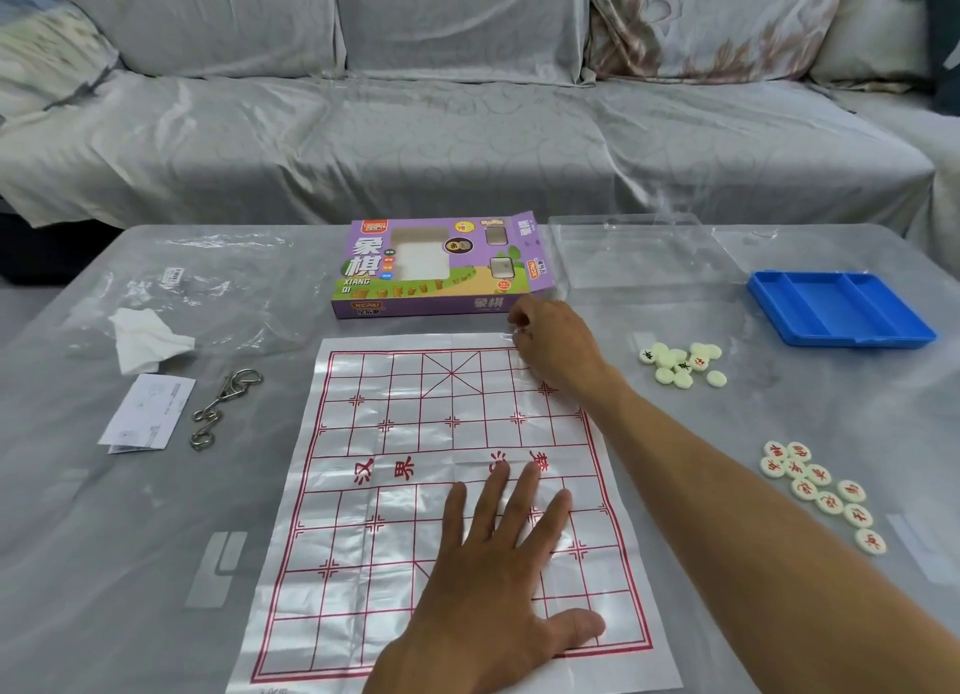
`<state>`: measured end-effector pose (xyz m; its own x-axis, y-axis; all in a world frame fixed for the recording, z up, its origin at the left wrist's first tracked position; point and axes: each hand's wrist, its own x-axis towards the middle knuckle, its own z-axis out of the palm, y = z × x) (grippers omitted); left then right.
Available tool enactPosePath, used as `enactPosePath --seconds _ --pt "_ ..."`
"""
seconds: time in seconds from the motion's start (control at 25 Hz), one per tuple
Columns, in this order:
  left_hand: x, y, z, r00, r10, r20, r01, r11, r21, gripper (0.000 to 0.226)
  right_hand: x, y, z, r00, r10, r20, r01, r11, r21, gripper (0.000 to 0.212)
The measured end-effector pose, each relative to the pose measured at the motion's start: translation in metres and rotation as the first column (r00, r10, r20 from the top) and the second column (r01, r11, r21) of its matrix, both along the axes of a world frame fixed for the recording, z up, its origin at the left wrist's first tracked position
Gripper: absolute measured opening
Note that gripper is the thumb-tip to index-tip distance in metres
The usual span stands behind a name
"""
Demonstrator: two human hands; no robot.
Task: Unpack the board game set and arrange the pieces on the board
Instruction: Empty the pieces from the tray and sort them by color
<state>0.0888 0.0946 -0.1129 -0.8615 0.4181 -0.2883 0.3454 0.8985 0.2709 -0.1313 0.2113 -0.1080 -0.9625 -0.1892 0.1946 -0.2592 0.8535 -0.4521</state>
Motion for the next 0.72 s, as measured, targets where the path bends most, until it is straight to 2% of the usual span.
enactPosePath --seconds 0.16,0.32,0.48,0.56,0.72 --pt "0.0 0.0 0.002 1.0 -0.002 0.01 0.002 1.0 -0.005 0.097 -0.001 0.013 0.004 0.995 -0.058 0.078 0.062 0.997 -0.052 0.019" --pt "0.001 0.0 0.004 1.0 0.005 0.014 -0.005 1.0 0.002 0.099 0.004 0.025 0.009 0.999 0.047 -0.011 -0.042 0.964 0.264 0.031" --pt "0.001 0.0 0.004 1.0 -0.002 0.018 0.002 1.0 -0.022 0.097 0.001 0.041 0.01 0.994 0.075 -0.083 -0.037 0.923 0.383 0.027" --pt "0.0 0.0 0.003 1.0 0.003 0.017 -0.002 1.0 -0.025 0.094 -0.001 0.048 0.012 0.993 0.016 -0.114 0.022 0.945 0.328 0.022" --pt "0.002 0.0 0.002 1.0 -0.002 -0.001 0.002 1.0 -0.03 0.092 0.029 0.072 0.035 0.973 -0.195 -0.124 0.205 0.976 0.074 0.016"
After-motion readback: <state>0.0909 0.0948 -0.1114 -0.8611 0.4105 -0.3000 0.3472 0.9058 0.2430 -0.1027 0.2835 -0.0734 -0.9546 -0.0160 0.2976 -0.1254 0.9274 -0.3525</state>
